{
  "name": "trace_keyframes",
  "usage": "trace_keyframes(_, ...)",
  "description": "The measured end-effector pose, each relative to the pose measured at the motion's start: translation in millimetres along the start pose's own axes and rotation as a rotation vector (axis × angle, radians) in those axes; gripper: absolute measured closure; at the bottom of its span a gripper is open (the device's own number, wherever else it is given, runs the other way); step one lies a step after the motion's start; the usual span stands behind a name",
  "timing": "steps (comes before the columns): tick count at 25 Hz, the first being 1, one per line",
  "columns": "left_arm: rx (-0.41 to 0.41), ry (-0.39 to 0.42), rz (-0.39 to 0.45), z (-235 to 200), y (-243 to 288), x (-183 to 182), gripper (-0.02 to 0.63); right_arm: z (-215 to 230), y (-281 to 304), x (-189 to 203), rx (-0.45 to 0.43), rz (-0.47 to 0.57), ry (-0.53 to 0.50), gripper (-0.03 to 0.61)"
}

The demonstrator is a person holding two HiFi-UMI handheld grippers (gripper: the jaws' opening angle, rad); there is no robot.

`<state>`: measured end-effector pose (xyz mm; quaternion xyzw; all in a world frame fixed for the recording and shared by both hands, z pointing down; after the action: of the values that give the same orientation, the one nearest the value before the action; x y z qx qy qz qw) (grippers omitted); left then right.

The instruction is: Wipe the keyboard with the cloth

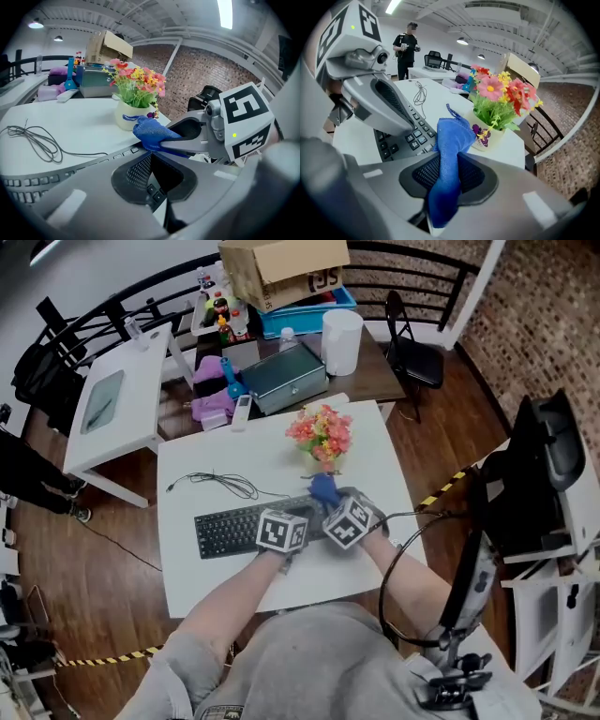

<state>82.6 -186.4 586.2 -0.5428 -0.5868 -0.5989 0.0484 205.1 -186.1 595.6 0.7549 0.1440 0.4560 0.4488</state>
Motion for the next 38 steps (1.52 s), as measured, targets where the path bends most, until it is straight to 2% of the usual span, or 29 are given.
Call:
trace_keyframes(4, -0.016, -0.045, 0.012, -11, 0, -1, 0.614, 1, 14, -7, -0.019, -0.01, -0.045, 0.468)
trace_keyframes(8, -0.015, -0.045, 0.009, -8, -1, 4, 0.614, -3, 10, -5, -0.03, -0.012, -0.06, 0.469)
trace_keyframes(21, 0.077, 0.002, -0.067, 34, -9, 62, 0.614, -63, -35, 63, -0.089, -0.063, -0.05, 0.469)
trace_keyframes(26, 0.097, 0.007, -0.079, 41, -10, 75, 0.614, -68, -38, 70, -0.089, -0.078, -0.056, 0.469)
trace_keyframes(30, 0.07, -0.004, -0.059, 30, -18, 73, 0.614, -65, -33, 51, -0.084, -0.047, -0.066, 0.469)
trace_keyframes(38, -0.058, -0.101, 0.012, -20, -45, 56, 0.614, -53, 2, -25, -0.115, 0.038, -0.173, 0.469)
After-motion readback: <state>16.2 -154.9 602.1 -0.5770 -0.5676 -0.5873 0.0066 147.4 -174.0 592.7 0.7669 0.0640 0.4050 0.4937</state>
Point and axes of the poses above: the fingertips, and each gripper's own axes: y forward along the fingers, z to its right, x out of its underside, the point moved 8 cm from there along -y, backward along the fingers, and after that the axes turned 8 degrees about y, right-handed, at the moved point
